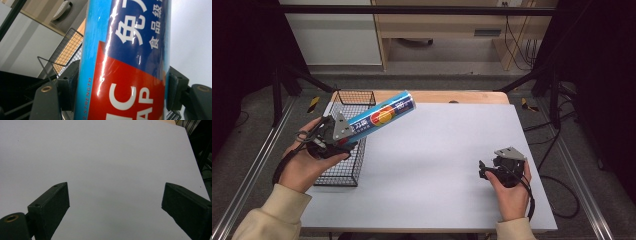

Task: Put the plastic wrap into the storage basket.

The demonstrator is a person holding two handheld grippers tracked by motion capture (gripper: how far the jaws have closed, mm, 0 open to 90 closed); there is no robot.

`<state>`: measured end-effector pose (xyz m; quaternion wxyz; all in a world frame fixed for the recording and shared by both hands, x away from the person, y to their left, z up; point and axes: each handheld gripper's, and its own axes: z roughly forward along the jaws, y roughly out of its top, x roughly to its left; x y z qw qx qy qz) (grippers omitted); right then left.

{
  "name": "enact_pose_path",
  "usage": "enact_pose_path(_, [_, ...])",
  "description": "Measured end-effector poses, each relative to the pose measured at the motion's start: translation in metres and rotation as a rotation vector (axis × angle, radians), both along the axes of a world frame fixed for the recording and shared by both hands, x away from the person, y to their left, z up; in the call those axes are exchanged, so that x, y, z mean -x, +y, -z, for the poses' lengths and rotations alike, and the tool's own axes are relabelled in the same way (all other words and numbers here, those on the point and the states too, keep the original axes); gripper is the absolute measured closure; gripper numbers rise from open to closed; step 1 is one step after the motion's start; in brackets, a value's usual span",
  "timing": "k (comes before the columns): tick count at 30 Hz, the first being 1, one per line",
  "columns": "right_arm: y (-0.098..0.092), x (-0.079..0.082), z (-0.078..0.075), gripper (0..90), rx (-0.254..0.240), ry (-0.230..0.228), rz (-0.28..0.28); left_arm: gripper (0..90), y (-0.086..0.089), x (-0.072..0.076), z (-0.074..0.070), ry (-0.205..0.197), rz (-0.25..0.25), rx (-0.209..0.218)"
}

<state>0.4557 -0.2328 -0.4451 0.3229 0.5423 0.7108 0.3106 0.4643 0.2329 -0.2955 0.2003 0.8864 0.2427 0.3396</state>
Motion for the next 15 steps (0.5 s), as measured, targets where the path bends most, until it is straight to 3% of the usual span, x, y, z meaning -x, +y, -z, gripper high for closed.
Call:
enact_pose_path(7, [0.0, 0.001, -0.001, 7.3, 0.001, -0.018, 0.006, 29.9, 0.005, 0.006, -0.001, 0.005, -0.036, -0.003])
enact_pose_path(15, [0.0, -0.002, 0.001, 6.2, 0.007, 0.003, 0.041, 30.1, 0.012, 0.01, -0.001, 0.014, -0.058, -0.01])
